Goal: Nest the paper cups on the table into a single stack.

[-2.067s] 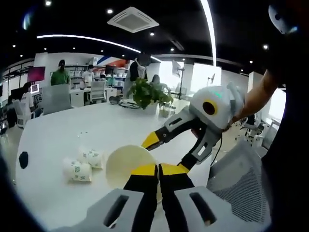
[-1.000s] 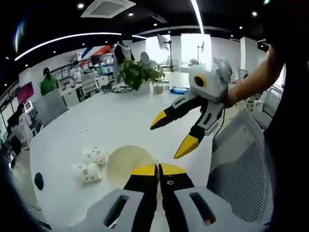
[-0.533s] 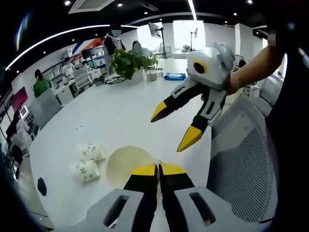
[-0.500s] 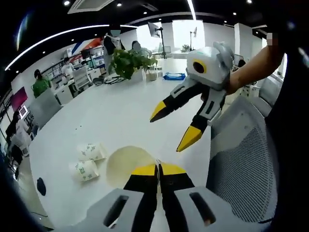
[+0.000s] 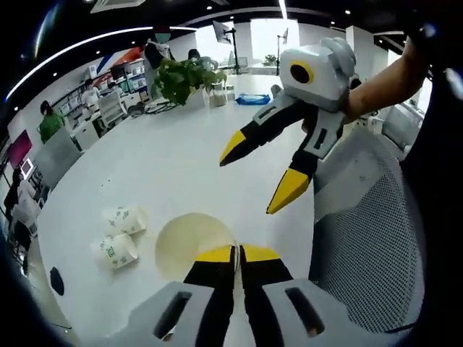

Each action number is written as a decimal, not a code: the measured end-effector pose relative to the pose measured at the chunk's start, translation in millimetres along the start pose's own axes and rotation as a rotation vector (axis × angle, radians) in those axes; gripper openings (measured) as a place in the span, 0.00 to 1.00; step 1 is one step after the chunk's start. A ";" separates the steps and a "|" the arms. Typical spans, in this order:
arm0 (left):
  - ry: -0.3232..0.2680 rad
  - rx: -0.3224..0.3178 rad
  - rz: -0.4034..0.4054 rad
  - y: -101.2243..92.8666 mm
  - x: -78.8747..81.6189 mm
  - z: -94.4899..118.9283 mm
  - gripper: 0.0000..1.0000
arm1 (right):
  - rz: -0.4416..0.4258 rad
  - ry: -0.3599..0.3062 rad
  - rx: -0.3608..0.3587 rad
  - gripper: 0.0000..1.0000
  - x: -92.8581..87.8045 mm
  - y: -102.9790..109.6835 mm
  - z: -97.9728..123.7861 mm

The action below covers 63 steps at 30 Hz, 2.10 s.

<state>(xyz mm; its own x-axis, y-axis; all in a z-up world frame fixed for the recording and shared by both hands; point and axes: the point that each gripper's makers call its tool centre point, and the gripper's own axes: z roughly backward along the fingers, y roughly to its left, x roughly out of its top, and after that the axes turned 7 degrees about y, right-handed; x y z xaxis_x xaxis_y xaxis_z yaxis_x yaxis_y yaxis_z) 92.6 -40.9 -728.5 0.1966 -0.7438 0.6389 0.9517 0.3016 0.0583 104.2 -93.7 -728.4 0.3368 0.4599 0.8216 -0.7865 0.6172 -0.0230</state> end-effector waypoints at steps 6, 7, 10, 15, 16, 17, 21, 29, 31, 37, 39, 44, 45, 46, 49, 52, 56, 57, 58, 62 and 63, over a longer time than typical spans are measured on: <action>-0.013 -0.021 0.011 -1.4 2.4 -4.7 0.06 | -0.017 0.005 -0.003 0.51 -5.2 -0.2 2.3; -0.022 -0.019 0.015 -0.4 3.6 -3.9 0.07 | -0.019 0.005 -0.002 0.51 -5.8 -0.4 2.5; -0.042 -0.003 0.029 5.2 5.3 -0.8 0.10 | -0.022 0.003 -0.005 0.51 -6.0 -2.4 3.2; -0.076 0.021 0.054 11.4 7.7 5.7 0.14 | -0.025 -0.007 -0.009 0.51 -2.5 -5.0 3.7; -0.104 0.033 0.077 13.9 10.9 8.5 0.16 | -0.028 -0.012 -0.009 0.52 -0.7 -5.8 3.9; -0.118 0.039 0.090 15.7 11.9 9.9 0.19 | -0.029 -0.015 -0.009 0.52 0.3 -5.9 4.0; -0.175 0.076 0.179 29.3 13.2 17.2 0.26 | -0.029 -0.025 -0.010 0.53 3.5 -6.7 4.5; -0.253 0.147 0.324 64.5 8.1 26.6 0.43 | -0.042 -0.033 -0.010 0.57 2.7 -7.2 7.3; -0.268 0.173 0.358 74.7 5.9 28.7 0.45 | -0.050 -0.035 -0.013 0.59 1.5 -8.5 9.0; -0.303 0.252 0.467 106.5 -3.9 33.4 0.53 | -0.076 -0.038 -0.022 0.62 -3.1 -12.1 13.2; -0.305 0.277 0.478 113.8 -6.1 34.8 0.55 | -0.084 -0.038 -0.025 0.62 -4.3 -12.6 14.3; -0.301 0.318 0.471 130.2 -11.6 36.8 0.60 | -0.095 -0.039 -0.032 0.64 -6.2 -14.3 16.5; -0.297 0.326 0.464 132.7 -12.3 36.7 0.60 | -0.098 -0.041 -0.032 0.64 -6.2 -14.6 16.8; -0.296 0.332 0.456 133.6 -11.2 36.5 0.61 | -0.100 -0.042 -0.034 0.64 -6.1 -15.3 17.3; -0.281 0.347 0.433 141.3 -12.8 33.0 0.63 | -0.102 -0.043 -0.043 0.64 -6.2 -17.4 18.9; -0.253 0.369 0.406 156.2 -21.2 27.0 0.66 | -0.110 -0.049 -0.051 0.64 -5.7 -20.0 20.9; -0.232 0.385 0.394 168.4 -26.8 20.0 0.70 | -0.114 -0.044 -0.060 0.64 -7.6 -23.7 23.1; -0.232 0.389 0.390 170.5 -26.8 18.7 0.71 | -0.114 -0.044 -0.060 0.64 -7.8 -24.0 23.3; -0.232 0.389 0.390 174.3 -27.9 16.3 0.72 | -0.114 -0.042 -0.062 0.64 -8.3 -24.7 23.9; -0.223 0.392 0.395 191.6 -37.8 3.1 0.72 | -0.122 -0.040 -0.064 0.67 -9.8 -25.8 24.8; -0.216 0.393 0.398 195.1 -40.1 0.6 0.73 | -0.124 -0.040 -0.065 0.68 -10.2 -26.1 24.9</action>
<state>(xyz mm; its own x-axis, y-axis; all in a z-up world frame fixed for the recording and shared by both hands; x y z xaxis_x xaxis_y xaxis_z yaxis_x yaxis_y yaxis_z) 270.2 48.1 -742.2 0.4281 -0.4028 0.8090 0.6480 0.7608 0.0358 108.3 -130.4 -722.0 0.4074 0.3522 0.8426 -0.7044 0.7084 0.0445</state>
